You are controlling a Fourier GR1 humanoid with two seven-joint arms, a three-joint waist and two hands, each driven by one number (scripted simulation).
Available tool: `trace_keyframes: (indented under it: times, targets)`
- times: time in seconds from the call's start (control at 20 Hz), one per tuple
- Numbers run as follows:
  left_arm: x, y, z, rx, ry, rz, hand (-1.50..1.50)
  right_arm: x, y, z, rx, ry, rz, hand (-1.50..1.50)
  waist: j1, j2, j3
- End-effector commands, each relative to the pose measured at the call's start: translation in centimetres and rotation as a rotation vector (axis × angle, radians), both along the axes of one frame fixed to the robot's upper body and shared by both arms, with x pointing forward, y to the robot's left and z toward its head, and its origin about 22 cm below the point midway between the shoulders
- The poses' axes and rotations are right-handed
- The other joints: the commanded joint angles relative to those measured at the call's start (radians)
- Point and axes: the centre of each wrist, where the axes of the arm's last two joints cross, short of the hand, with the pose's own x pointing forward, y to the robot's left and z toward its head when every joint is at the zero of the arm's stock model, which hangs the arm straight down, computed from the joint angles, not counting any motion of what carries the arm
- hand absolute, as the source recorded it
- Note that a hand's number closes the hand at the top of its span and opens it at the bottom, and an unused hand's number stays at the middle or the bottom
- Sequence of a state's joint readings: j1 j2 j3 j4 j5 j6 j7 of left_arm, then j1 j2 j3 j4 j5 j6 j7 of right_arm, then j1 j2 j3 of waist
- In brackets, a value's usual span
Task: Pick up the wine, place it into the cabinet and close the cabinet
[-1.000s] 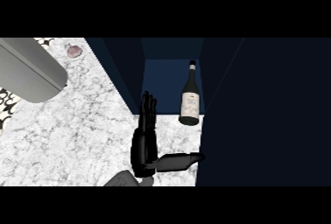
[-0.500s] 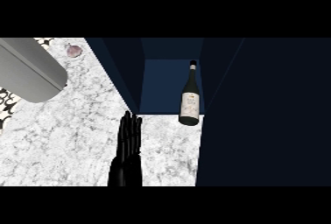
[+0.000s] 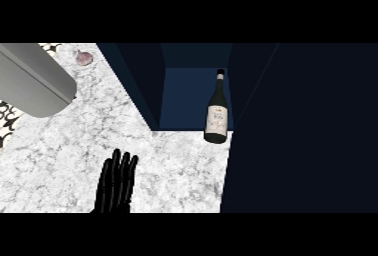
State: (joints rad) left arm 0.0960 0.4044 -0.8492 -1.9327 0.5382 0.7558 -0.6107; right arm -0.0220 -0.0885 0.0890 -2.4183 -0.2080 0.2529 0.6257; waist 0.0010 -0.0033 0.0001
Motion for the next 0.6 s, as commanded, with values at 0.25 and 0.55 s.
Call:
trace_keyframes:
  times: [0.25,0.55]
  targets:
    - [-1.8,3.6,1.4,0.016,-0.005,-0.039,-1.50,-1.6,-0.3,0.0,0.076,0.079,0.188,1.50,0.000,0.000,0.001]
    - [-1.0,6.5,2.4,0.009,-0.041,0.033,-1.50,-4.6,1.2,0.0,0.115,0.154,0.239,1.50,-0.005,-0.002,0.000]
